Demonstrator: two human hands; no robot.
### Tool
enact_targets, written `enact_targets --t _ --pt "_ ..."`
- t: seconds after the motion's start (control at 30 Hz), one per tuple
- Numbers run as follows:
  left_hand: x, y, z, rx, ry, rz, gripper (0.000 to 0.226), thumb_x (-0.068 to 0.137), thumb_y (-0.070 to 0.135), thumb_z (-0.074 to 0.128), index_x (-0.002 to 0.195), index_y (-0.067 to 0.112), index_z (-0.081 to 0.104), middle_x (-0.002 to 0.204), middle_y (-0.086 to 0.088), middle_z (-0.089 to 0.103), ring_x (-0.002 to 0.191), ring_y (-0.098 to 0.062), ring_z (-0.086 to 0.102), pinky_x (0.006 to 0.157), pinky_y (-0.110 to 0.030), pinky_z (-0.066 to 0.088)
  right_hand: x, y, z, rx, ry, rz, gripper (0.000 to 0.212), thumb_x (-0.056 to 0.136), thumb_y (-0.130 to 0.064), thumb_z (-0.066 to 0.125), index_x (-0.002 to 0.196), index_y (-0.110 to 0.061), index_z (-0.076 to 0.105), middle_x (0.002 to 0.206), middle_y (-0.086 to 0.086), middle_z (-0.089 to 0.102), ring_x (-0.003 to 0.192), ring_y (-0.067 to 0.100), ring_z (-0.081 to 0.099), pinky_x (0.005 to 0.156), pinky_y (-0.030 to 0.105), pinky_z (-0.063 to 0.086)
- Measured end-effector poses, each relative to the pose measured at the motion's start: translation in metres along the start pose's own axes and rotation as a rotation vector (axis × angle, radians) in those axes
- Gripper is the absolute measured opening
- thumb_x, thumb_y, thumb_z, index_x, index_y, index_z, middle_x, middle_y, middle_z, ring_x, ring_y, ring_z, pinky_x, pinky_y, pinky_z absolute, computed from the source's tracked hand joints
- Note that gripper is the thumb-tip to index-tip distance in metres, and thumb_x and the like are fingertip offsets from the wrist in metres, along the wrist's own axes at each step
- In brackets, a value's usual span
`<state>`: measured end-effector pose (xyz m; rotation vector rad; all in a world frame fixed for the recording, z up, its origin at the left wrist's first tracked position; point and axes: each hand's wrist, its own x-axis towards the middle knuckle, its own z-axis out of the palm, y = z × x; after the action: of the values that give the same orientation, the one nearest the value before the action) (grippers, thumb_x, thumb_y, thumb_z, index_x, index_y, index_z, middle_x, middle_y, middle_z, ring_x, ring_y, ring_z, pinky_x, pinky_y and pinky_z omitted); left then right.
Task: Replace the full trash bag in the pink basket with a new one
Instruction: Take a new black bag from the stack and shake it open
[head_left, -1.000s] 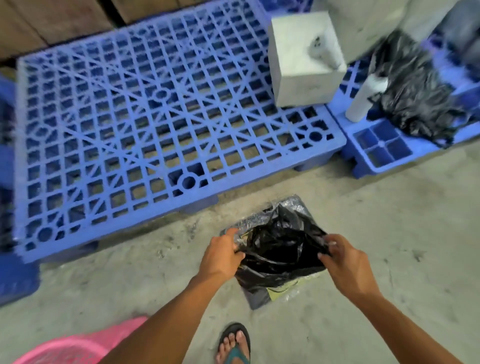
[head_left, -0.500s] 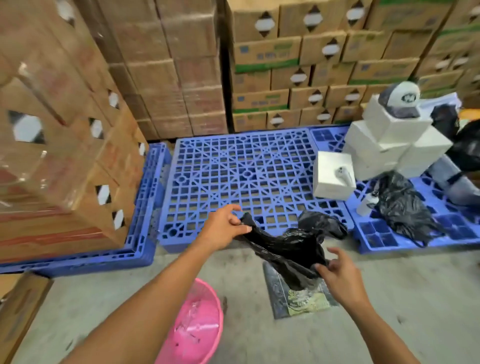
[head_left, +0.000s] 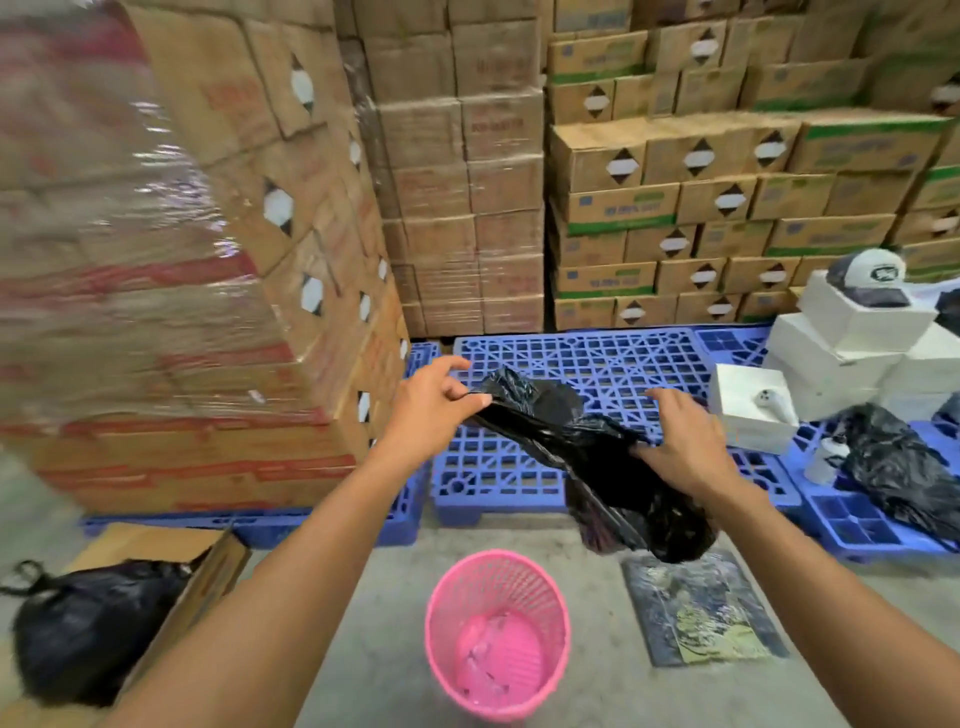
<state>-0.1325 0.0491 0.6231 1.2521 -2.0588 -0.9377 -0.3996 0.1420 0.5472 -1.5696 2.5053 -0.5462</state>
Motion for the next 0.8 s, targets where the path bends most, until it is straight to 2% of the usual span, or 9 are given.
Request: enact_targets --t 0.1,0.17,0.23,0.3,0.37,0.43,0.53,0.67,0.8 --pt "-0.028 -0.019 -0.046 -0.022 0.055 -0.037 0.041 0.085 0.016 0.068 0.122 0.009 0.052 0.072 -0.014 0.055 0.064 -0.018 0.050 0.064 -0.019 0.042 0.001 -0.027 0.010 -0.053 -0.223 0.039 0.049 0.082 -0.029 0.067 0.125 -0.013 0.049 0.127 0.012 0.059 0.115 0.030 0.055 0.091 0.041 0.043" --pt "-0.041 -0.039 -0.072 0.004 0.093 -0.082 0.045 0.084 0.018 0.070 0.125 0.010 0.052 0.066 -0.003 0.059 0.058 -0.011 0.050 0.063 -0.023 0.042 -0.002 -0.044 0.013 0.022 -0.292 0.028 0.034 0.083 -0.025 0.067 0.108 -0.004 0.059 0.114 0.019 0.065 0.102 0.033 0.059 0.078 0.038 0.045" --pt "-0.050 -0.061 -0.093 0.077 0.063 -0.168 0.054 0.081 0.019 0.073 0.129 0.009 0.052 0.061 0.004 0.060 0.060 -0.008 0.053 0.068 -0.028 0.040 -0.002 -0.065 0.015 0.122 -0.298 0.019 0.040 0.083 -0.023 0.068 0.114 -0.001 0.058 0.118 0.020 0.063 0.107 0.034 0.058 0.085 0.041 0.046" --pt "-0.058 -0.078 -0.108 0.228 -0.069 -0.278 0.063 0.077 0.021 0.076 0.133 0.010 0.050 0.074 -0.001 0.064 0.073 -0.016 0.059 0.070 -0.027 0.041 -0.002 -0.090 0.018 0.191 -0.301 -0.022 0.047 0.083 -0.023 0.068 0.123 -0.004 0.053 0.124 0.019 0.060 0.114 0.033 0.056 0.096 0.043 0.046" --pt "-0.063 -0.088 -0.115 0.452 -0.179 -0.340 0.070 0.072 0.027 0.079 0.134 0.016 0.048 0.106 -0.007 0.068 0.098 -0.024 0.063 0.080 -0.028 0.047 0.000 -0.115 0.023 0.238 -0.305 -0.110 0.043 0.083 -0.022 0.069 0.121 -0.007 0.055 0.122 0.018 0.061 0.113 0.033 0.056 0.092 0.038 0.046" --pt "-0.062 -0.092 -0.114 0.585 -0.174 -0.332 0.085 0.067 0.034 0.080 0.139 0.019 0.038 0.131 -0.010 0.059 0.118 -0.028 0.056 0.095 -0.038 0.048 0.001 -0.136 0.030 0.273 -0.296 -0.197 0.038 0.083 -0.020 0.069 0.117 -0.009 0.057 0.111 0.016 0.065 0.107 0.032 0.059 0.080 0.030 0.041" --pt "-0.053 -0.094 -0.100 0.630 -0.080 -0.253 0.102 0.072 0.042 0.076 0.150 0.021 0.014 0.149 -0.006 0.042 0.134 -0.027 0.042 0.108 -0.048 0.036 0.000 -0.157 0.042 0.332 -0.316 -0.294 0.034 0.084 -0.017 0.067 0.116 -0.011 0.056 0.085 0.001 0.060 0.084 0.023 0.058 0.066 0.027 0.039" --pt "-0.030 -0.099 -0.085 0.697 0.034 -0.131 0.091 0.080 0.045 0.066 0.150 0.028 0.010 0.150 -0.004 0.039 0.139 -0.026 0.035 0.114 -0.055 0.023 0.005 -0.171 0.057 0.339 -0.314 -0.389 0.033 0.084 -0.014 0.066 0.116 -0.011 0.054 0.079 0.000 0.056 0.071 0.018 0.052 0.064 0.027 0.038" --pt "-0.006 -0.111 -0.081 0.634 -0.166 -0.071 0.096 0.079 0.043 0.070 0.150 0.028 0.008 0.141 -0.009 0.049 0.128 -0.030 0.046 0.112 -0.051 0.026 0.009 -0.181 0.063 0.399 -0.324 -0.425 0.034 0.084 -0.010 0.066 0.116 -0.016 0.054 0.081 -0.008 0.056 0.068 0.003 0.054 0.061 0.016 0.040"
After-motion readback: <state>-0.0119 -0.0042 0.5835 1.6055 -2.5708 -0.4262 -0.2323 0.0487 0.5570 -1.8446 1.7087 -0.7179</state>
